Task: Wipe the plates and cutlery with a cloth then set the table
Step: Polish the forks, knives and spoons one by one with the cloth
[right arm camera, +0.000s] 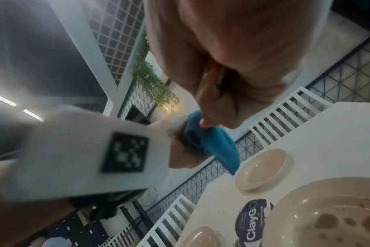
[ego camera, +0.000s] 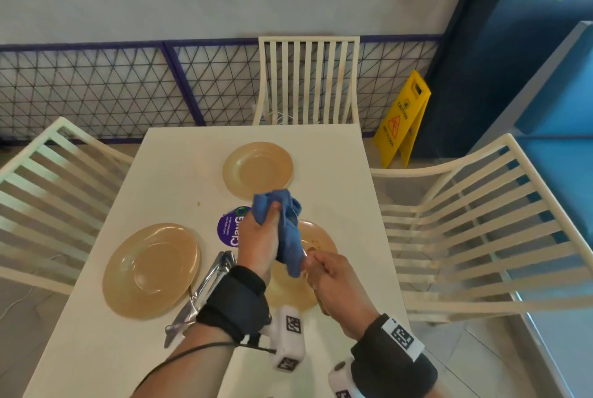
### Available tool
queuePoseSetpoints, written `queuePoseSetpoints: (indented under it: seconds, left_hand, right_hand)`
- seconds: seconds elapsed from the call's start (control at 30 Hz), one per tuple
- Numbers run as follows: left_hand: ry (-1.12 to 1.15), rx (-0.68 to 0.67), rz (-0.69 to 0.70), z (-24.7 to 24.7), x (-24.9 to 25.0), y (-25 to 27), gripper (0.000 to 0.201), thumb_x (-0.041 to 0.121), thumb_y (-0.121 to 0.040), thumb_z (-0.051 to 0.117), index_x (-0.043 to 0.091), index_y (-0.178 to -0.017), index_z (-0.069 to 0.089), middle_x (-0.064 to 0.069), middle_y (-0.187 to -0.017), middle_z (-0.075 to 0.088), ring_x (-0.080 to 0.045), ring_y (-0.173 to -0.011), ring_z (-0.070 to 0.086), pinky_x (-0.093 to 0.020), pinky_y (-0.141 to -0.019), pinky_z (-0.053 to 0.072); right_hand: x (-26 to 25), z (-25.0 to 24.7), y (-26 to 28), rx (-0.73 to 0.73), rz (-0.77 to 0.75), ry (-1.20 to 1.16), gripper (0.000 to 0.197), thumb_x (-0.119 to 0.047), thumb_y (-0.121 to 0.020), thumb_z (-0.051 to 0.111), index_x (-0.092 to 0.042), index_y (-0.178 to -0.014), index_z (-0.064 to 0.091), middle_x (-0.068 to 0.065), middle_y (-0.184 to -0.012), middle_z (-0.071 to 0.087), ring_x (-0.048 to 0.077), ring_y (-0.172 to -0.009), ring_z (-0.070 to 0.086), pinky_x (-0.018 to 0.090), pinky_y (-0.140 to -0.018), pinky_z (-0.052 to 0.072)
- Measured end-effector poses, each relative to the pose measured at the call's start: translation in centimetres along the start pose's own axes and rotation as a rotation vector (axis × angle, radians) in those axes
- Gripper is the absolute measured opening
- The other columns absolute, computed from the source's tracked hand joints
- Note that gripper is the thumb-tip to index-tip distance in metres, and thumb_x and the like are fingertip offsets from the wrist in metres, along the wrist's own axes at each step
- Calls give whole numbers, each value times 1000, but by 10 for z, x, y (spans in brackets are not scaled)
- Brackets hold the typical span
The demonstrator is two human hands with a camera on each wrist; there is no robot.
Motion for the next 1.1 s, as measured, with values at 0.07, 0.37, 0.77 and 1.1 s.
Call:
queuePoseSetpoints:
  seconds: [0.07, 0.37, 0.77, 1.1]
  left_hand:
    - [-14, -28, -96, 7, -15, 10, 19, 27, -97, 65, 12, -107, 71, -11, -97, 77, -25, -91, 75, -45, -84, 62]
    - [-162, -181, -65, -25, -16, -3, 20, 31, -98, 63, 17, -111, 69, -9, -96, 74, -25, -89, 72, -40, -78, 58]
    - [-384, -520, 93, -49, -12, 25, 23, 13, -100, 58, 19, -79, 64, 11, -67, 64, -2, -64, 59, -18, -65, 47]
    - [-510, -480, 149, -102, -21, -6, 17, 27, -97, 63, 24, -80, 63, 9, -73, 67, -4, -69, 60, -21, -67, 49]
  right_hand:
    - [3, 5, -11, 14, 25, -20, 31, -10, -103, 41, -13, -73, 51, -3, -60, 41, 9, -47, 31, 19, -41, 26]
    - [-5, -14, -32, 83, -37, 52, 16, -22, -101, 56, -19, -101, 71, -5, -85, 72, 9, -73, 68, 27, -70, 61]
    - [-35, 9, -102, 339, -102, 71, 21, -23, -95, 65, -16, -77, 71, 7, -81, 69, 15, -73, 58, 31, -72, 46]
    - [-40, 48, -111, 393, -51, -6, 25, -22, -94, 67, -7, -75, 71, 2, -65, 57, 12, -60, 46, 28, -58, 40]
Point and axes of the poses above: each hand's wrist, its own y-axis away from the middle knuckle, its own z-axis out of the palm, x = y × z, the point moved 4 cm from there along -y, towards the middle knuckle
